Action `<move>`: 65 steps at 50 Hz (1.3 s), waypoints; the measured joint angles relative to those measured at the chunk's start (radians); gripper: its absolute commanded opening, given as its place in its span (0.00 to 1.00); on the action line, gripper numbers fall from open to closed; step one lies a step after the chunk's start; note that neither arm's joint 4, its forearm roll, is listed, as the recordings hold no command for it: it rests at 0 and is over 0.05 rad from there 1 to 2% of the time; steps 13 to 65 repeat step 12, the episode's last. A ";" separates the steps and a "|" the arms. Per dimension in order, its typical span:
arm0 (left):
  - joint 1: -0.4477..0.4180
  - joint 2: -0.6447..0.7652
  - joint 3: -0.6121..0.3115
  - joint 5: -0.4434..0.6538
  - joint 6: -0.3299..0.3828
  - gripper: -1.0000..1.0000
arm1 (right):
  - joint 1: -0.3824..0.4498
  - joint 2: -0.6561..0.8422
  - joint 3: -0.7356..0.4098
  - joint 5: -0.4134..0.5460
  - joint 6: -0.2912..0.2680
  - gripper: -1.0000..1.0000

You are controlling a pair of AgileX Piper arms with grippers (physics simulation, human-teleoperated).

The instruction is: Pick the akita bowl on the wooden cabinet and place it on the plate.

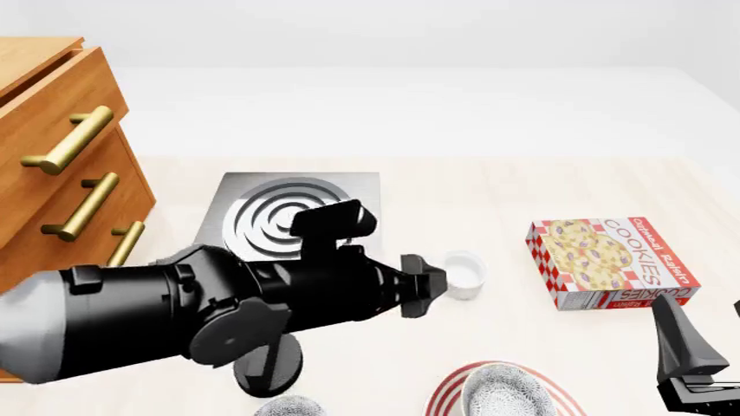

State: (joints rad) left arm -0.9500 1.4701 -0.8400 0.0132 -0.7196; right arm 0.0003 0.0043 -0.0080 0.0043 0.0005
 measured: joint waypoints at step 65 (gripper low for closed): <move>0.140 -0.107 0.073 -0.014 0.022 1.00 | 0.000 0.000 0.000 0.000 0.000 1.00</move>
